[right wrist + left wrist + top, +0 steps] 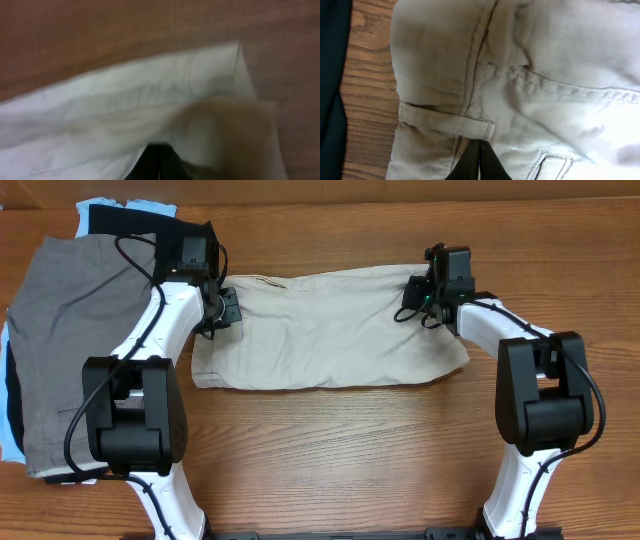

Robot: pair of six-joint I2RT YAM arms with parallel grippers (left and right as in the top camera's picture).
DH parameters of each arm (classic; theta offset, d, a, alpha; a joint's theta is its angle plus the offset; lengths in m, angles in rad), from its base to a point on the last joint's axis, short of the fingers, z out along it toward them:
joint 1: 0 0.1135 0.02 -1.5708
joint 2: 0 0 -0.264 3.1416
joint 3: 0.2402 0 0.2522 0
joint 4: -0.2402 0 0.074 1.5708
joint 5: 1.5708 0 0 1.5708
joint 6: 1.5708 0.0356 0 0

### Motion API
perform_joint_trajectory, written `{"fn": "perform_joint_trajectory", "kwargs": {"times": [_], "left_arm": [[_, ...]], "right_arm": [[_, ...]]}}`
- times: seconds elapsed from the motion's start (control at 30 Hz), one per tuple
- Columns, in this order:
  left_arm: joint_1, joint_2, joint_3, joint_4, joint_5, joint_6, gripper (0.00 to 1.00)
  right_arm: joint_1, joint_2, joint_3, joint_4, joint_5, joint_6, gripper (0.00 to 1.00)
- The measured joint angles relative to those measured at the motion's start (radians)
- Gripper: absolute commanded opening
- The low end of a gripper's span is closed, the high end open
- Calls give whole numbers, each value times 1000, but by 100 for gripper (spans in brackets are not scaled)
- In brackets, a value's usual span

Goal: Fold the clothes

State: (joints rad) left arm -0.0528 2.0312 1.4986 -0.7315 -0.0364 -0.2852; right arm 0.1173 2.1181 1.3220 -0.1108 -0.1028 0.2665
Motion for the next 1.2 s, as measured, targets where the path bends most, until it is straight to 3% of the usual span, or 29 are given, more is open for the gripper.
{"fn": "perform_joint_trajectory", "kwargs": {"times": [0.17, 0.33, 0.4, 0.43, 0.5, 0.53, 0.57, 0.67, 0.73, 0.9, 1.2], "left_arm": [[0, 0, 0, 6, 0, -1, 4], [0, 0, 0, 11, 1, -3, 9], [0, 0, 0, 7, 10, -3, 10], [1, 0, 3, -10, 20, -4, 19], [10, 0, 23, -72, 44, -2, 45], [16, 5, 55, -127, 62, -3, 58], [23, 12, 90, -176, 76, -5, 69], [59, 19, 219, -290, 111, -11, 87], [83, 18, 302, -358, 120, -3, 91], [112, 18, 353, -463, 118, 32, 94], [112, 18, 217, -360, 74, 62, 100]], "right_arm": [[0, 3, 2, 151, 38, 11, 4], [0, 3, 2, 155, 82, 17, 4], [-2, 3, 2, 123, 87, 18, 16], [-4, 3, 2, 105, 89, 18, 45], [-12, -5, 2, 50, 91, 23, 83], [-15, -17, 2, 30, 93, 22, 97], [-19, -31, 2, 12, 92, 21, 100], [-38, -136, 2, -41, 83, 20, 100], [-47, -234, 2, -73, 68, 22, 100], [-56, -436, 17, -190, -8, 21, 100], [-50, -423, 23, -397, -89, 21, 100]]}}
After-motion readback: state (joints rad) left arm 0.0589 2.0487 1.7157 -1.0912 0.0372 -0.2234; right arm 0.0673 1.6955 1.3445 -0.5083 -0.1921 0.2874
